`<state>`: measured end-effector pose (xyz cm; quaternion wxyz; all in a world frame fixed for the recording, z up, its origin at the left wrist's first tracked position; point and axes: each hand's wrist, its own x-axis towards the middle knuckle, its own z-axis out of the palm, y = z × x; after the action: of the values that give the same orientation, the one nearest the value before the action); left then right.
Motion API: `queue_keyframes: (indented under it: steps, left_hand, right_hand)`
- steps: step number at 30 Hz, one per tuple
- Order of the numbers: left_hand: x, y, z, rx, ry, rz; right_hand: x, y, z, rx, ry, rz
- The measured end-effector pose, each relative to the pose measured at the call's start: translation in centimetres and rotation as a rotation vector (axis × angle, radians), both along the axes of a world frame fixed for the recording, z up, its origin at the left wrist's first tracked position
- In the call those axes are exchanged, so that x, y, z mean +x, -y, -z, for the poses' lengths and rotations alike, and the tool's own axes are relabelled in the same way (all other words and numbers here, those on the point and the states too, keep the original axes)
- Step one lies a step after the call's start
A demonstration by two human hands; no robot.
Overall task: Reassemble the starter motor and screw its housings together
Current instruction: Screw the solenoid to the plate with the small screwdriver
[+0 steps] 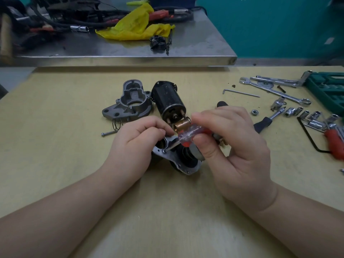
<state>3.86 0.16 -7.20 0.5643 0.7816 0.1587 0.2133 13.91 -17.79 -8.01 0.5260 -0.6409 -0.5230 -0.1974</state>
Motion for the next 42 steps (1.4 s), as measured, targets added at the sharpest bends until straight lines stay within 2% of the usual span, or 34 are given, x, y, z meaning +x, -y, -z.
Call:
queue_keyframes:
  steps: [10,21,29,38,42]
  left_hand:
    - [0.1,0.0,0.0,0.003,-0.006,-0.009]
    - [0.2,0.1,0.1,-0.001,-0.022,-0.038]
    - [-0.1,0.2,0.5,0.023,-0.020,-0.075]
    - [-0.1,0.1,0.5,0.012,-0.022,-0.051]
    - [0.0,0.2,0.4,0.000,-0.016,-0.058]
  right_hand:
    - [0.4,0.1,0.4,-0.051,0.016,0.010]
    - [0.0,0.3,-0.2,-0.020,-0.090,-0.047]
    - [-0.4,0.1,-0.3,0.026,-0.143,0.036]
    - [-0.5,0.3,-0.5,-0.005,-0.148,-0.085]
    - [-0.3,0.3,-0.8,-0.023,-0.149,-0.059]
